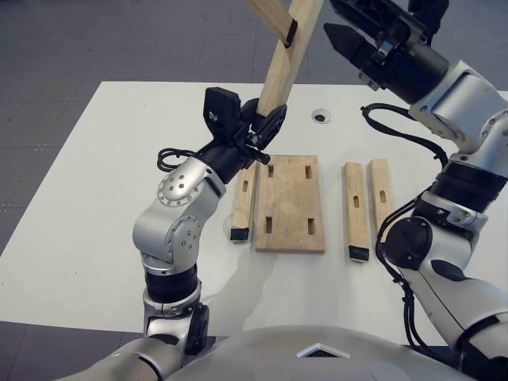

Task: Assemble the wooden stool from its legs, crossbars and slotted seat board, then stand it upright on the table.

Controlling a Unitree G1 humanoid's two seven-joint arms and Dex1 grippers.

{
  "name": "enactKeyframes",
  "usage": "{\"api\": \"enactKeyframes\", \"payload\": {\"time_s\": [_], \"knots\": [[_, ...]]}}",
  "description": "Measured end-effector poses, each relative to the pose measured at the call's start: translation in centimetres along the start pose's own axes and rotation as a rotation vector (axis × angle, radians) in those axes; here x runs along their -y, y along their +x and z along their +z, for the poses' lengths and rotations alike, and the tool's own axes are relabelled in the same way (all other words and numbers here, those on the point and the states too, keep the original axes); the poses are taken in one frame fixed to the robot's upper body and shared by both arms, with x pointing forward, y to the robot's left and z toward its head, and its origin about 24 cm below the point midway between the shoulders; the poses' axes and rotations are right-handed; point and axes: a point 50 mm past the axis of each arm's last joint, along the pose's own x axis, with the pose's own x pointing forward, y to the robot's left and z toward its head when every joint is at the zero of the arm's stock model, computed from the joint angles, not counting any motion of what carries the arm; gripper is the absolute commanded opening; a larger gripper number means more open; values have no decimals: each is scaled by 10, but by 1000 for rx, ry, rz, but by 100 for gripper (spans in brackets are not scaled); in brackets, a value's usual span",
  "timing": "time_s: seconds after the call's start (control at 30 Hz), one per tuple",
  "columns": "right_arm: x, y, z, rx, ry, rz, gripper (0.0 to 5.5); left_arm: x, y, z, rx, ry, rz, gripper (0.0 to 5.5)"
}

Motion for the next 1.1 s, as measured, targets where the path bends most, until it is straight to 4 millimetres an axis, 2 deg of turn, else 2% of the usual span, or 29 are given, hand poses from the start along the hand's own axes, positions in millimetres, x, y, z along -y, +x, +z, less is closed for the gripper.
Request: {"api": "enactKeyframes", "payload": {"time_s": [0.23, 0.4, 0.47, 0.67, 1.1], "knots": [[2, -19, -11, -97, -43, 109, 550, -16, 4, 19, 36, -171, -65, 205], [11, -22, -12, -103, 9, 150, 550, -3, 1, 32, 52, -311, -321, 205], [7, -26, -7, -89, 12, 204, 550, -3, -3, 36, 53, -352, -387, 205], [0, -22, -1, -83, 2, 270, 550, -5, -8, 41, 58, -386, -429, 205], [-4, -12, -4, -122, 11, 316, 550, 14, -14, 38, 12, -433, -605, 205]]}}
